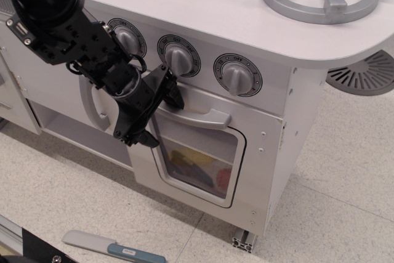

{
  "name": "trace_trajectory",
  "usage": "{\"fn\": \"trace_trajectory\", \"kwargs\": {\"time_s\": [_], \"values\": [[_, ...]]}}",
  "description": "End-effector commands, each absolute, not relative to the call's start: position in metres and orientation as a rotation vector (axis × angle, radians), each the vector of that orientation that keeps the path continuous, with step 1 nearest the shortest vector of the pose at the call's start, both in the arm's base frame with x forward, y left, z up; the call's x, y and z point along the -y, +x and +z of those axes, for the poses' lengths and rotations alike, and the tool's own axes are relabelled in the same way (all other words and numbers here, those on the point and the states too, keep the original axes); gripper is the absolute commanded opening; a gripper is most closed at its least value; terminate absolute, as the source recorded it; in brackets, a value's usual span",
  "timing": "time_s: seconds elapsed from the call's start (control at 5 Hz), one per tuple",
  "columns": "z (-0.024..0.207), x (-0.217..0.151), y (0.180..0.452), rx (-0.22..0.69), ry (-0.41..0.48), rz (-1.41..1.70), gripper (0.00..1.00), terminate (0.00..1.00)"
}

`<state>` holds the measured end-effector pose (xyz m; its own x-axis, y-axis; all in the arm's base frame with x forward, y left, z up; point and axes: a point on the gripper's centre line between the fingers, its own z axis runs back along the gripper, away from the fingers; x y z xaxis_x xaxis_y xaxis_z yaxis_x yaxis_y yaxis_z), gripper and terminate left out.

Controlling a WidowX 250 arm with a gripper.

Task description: Open oven

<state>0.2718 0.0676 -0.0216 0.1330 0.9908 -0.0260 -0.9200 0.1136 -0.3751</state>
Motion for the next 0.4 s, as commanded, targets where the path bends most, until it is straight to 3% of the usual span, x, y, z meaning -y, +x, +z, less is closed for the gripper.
{"fn": "trace_trajectory", "kwargs": {"time_s": [0.0, 0.2], "values": [[-0.024, -0.071, 0.237, 0.190, -0.215, 1.301, 1.00, 0.00], [-0.012, -0.067, 0.208, 0.136, -0.183, 1.180, 1.00, 0.00]]}}
